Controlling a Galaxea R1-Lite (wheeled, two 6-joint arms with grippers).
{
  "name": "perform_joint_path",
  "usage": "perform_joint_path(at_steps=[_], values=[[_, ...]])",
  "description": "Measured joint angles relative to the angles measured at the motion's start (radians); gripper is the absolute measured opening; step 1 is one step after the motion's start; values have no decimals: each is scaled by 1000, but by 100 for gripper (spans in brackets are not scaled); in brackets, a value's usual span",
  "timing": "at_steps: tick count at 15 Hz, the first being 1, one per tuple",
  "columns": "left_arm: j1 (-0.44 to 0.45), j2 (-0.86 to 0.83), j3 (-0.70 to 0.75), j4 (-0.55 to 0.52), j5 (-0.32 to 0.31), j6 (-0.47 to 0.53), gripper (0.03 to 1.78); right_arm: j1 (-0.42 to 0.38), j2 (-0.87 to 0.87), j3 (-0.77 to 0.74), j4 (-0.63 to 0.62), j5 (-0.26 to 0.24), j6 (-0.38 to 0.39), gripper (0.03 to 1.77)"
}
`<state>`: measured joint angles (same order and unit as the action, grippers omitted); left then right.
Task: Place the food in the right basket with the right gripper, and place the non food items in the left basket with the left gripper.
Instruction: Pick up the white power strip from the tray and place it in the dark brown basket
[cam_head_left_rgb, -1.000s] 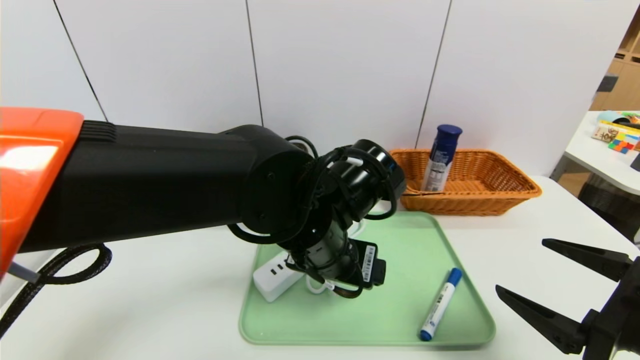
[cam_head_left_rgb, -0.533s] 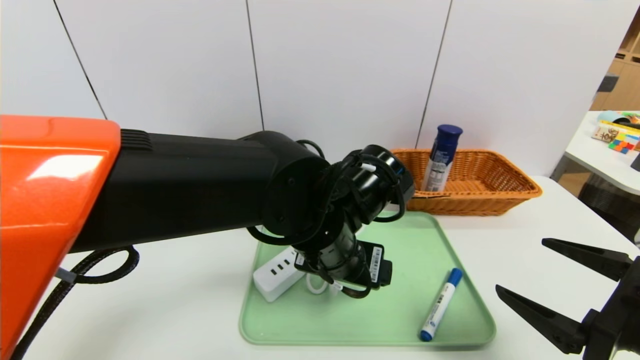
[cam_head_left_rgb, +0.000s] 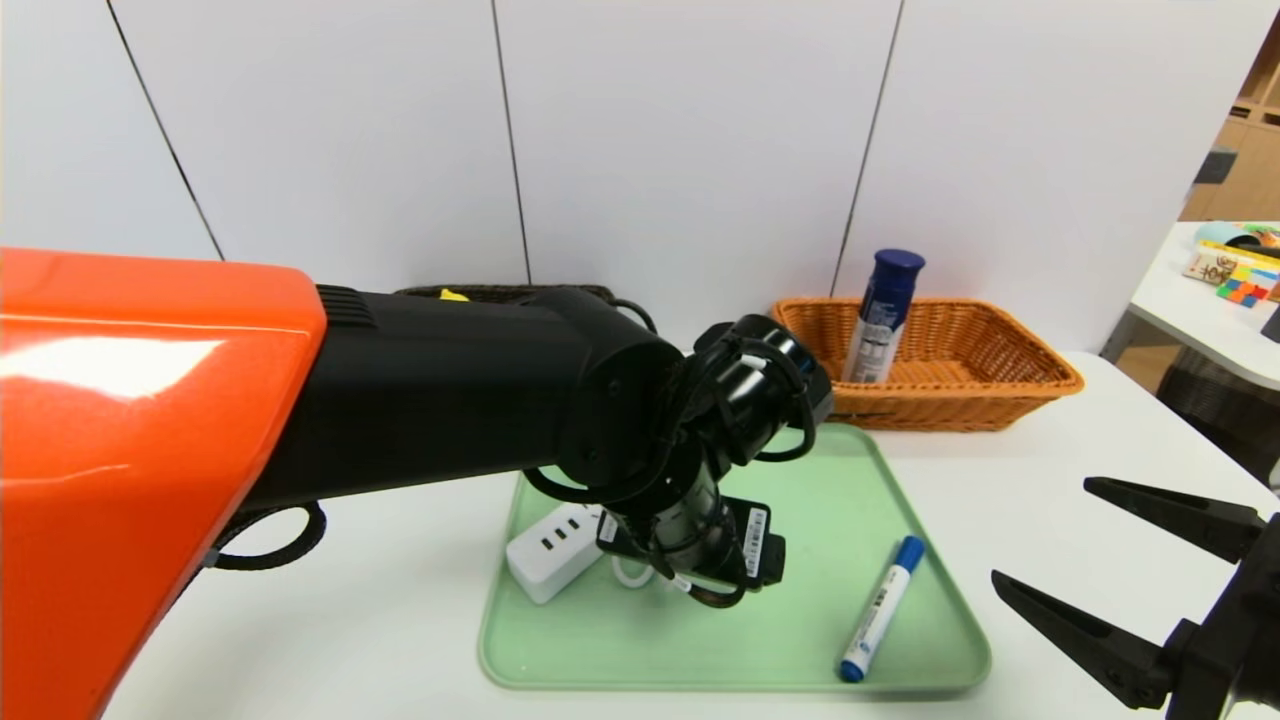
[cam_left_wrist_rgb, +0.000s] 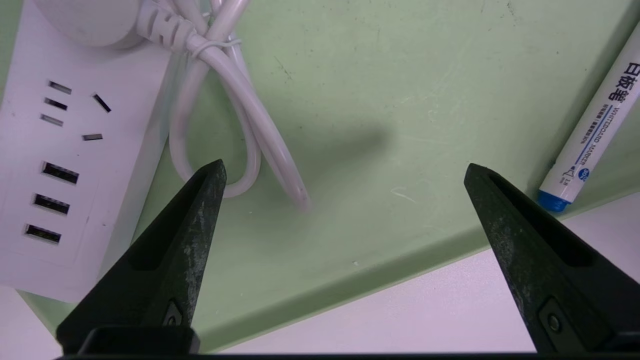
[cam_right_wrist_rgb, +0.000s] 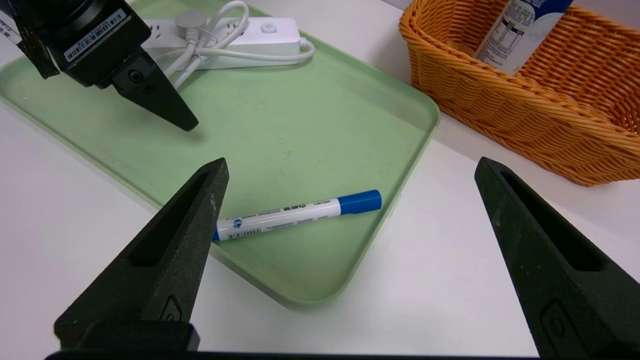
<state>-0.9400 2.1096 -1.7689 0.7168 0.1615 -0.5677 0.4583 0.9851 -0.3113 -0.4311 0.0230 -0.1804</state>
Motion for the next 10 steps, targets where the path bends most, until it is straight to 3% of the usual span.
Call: perform_joint_path(at_steps=[10], values=[[36,42,0,-8,-1,9,169,0,-6,14,0,0,0,170]])
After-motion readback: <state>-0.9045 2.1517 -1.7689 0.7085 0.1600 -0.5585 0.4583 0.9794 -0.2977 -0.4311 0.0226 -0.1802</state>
